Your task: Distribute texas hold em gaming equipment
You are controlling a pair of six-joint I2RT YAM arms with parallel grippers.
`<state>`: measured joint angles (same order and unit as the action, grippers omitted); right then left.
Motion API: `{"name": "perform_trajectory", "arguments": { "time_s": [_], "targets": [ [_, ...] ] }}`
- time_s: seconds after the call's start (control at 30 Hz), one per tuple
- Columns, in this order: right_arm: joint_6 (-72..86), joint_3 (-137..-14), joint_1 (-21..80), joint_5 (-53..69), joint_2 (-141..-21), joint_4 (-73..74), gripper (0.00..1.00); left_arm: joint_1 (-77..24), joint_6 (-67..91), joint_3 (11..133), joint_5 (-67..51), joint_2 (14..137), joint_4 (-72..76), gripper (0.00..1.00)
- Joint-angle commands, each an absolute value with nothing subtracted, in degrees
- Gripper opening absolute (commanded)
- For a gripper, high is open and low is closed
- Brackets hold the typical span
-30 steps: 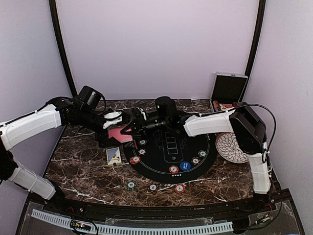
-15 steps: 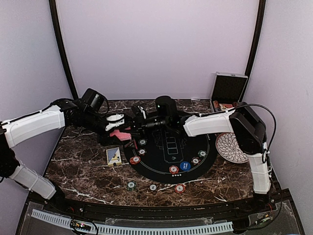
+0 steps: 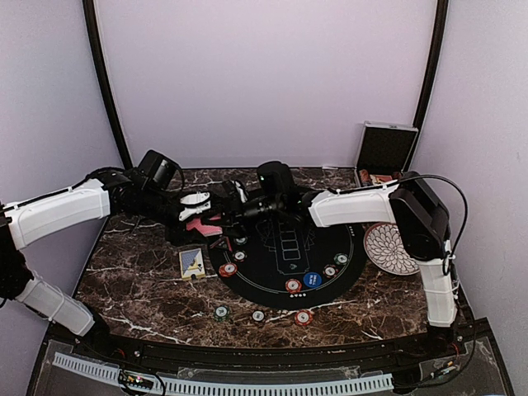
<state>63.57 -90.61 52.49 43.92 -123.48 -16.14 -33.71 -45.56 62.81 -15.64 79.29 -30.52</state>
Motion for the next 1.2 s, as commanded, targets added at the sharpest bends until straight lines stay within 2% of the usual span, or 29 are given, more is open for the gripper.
{"name": "perform_trajectory", "arguments": {
  "time_s": [0.0, 0.17, 0.4, 0.73, 0.8, 0.87, 0.9, 0.93, 0.97, 1.03, 1.17],
  "targets": [
    [66.1, -91.4, 53.3, 45.5, -123.4, -20.5, 0.45, -34.2, -43.0, 64.8, -17.6, 79.1, -29.7, 0.35],
    [67.9, -93.5, 54.0, 46.8, -125.2, -23.1, 0.42, -34.4, -42.6, 65.4, -17.6, 79.9, -30.9, 0.39],
    [67.6, -92.6, 53.8, 46.3, -125.2, -21.4, 0.16, -34.4, -43.2, 65.2, -16.7, 79.2, -30.7, 0.45],
    [59.7, -92.3, 53.1, 40.3, -124.4, -9.1, 0.00, -34.3, -43.0, 65.0, -17.0, 77.0, -30.8, 0.47],
    [59.0, -92.5, 53.1, 39.7, -124.3, -8.2, 0.00, -34.4, -42.9, 64.9, -17.2, 76.9, -30.7, 0.48],
    [59.0, -92.5, 53.1, 39.8, -124.1, -8.6, 0.00, -34.4, -42.8, 64.6, -17.2, 76.9, -30.5, 0.56],
    [59.1, -92.5, 53.1, 40.2, -124.0, -9.1, 0.00, -34.4, -42.4, 64.5, -17.1, 77.1, -30.3, 0.68],
    [59.5, -92.4, 53.2, 40.6, -123.7, -9.9, 0.00, -34.4, -42.2, 64.3, -17.1, 77.2, -30.2, 0.75],
    [60.2, -92.2, 53.2, 41.1, -123.4, -11.2, 0.00, -34.4, -42.0, 64.1, -17.2, 77.4, -30.1, 0.89],
    [61.6, -91.7, 53.3, 42.1, -123.0, -14.0, 0.00, -34.4, -41.9, 63.9, -17.5, 77.9, -30.3, 0.96],
    [64.9, -91.1, 53.5, 44.3, -122.8, -19.6, 0.00, -34.4, -41.6, 63.6, -16.9, 79.0, -29.4, 0.98]
  ]
}}
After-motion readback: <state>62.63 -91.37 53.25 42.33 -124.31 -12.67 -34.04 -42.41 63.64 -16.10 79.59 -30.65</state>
